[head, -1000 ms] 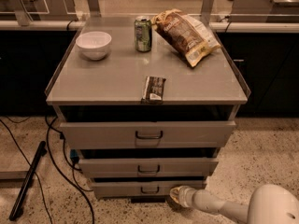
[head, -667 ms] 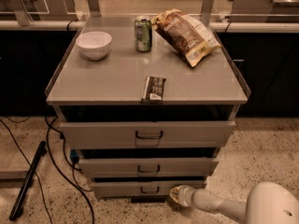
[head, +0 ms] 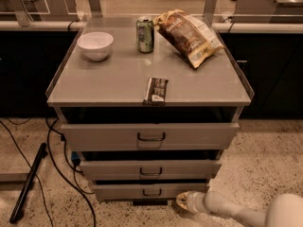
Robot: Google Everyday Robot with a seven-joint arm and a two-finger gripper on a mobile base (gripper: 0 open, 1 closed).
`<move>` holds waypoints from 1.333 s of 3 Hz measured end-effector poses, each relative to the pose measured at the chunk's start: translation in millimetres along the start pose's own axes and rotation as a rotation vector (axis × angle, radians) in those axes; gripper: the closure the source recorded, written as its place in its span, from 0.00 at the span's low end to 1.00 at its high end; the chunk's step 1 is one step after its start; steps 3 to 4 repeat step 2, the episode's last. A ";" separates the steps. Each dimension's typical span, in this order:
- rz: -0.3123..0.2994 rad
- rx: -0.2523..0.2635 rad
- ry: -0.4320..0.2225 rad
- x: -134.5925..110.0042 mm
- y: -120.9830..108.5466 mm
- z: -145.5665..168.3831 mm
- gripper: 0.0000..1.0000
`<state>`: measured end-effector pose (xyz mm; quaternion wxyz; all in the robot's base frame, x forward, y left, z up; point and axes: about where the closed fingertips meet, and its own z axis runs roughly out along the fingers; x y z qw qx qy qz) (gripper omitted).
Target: Close bottom drawer
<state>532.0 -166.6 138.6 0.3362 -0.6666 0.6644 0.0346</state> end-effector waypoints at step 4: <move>0.125 -0.186 -0.076 9.6 57.4 -51.7 0.84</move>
Offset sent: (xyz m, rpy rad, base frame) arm -0.0403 -0.0349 0.0114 0.0554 0.1166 -0.0273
